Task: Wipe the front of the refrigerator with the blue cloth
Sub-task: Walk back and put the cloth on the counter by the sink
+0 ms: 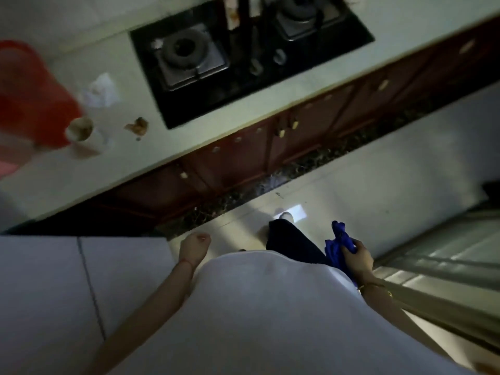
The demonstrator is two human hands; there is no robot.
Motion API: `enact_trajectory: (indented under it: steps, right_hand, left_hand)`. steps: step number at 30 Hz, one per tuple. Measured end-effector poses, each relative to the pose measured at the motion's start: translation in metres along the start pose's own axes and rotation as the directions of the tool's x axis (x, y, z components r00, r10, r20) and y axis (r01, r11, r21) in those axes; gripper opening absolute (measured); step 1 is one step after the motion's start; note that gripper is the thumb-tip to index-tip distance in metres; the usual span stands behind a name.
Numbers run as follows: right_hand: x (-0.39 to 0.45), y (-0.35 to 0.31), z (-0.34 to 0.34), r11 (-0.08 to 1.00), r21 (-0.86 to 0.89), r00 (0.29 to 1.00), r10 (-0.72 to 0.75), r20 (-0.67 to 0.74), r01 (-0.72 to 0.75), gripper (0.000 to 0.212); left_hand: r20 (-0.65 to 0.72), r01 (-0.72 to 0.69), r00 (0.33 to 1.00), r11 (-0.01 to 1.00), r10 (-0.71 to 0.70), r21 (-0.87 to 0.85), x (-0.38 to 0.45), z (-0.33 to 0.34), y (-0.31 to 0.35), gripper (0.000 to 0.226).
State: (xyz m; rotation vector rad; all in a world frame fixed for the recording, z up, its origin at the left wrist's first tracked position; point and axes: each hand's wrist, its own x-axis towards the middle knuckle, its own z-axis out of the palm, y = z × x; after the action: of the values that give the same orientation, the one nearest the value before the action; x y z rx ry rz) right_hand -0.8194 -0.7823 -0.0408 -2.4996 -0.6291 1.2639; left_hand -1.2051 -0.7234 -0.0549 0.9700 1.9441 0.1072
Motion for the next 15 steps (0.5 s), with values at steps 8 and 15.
enact_trajectory:
  steps: [8,15]
  right_hand:
    - [0.023,0.057,-0.055,0.934,0.267,0.956,0.272,-0.108,-0.236,0.043]
    - [0.093,0.035,-0.149,0.918,0.358,0.938,0.264,-0.224,-0.173,0.037]
  left_hand:
    - [0.199,-0.215,0.967,0.926,0.159,0.309,0.056,0.053,0.138,0.025]
    - [0.256,-0.321,0.939,0.846,0.227,0.425,0.076,0.117,0.253,0.027]
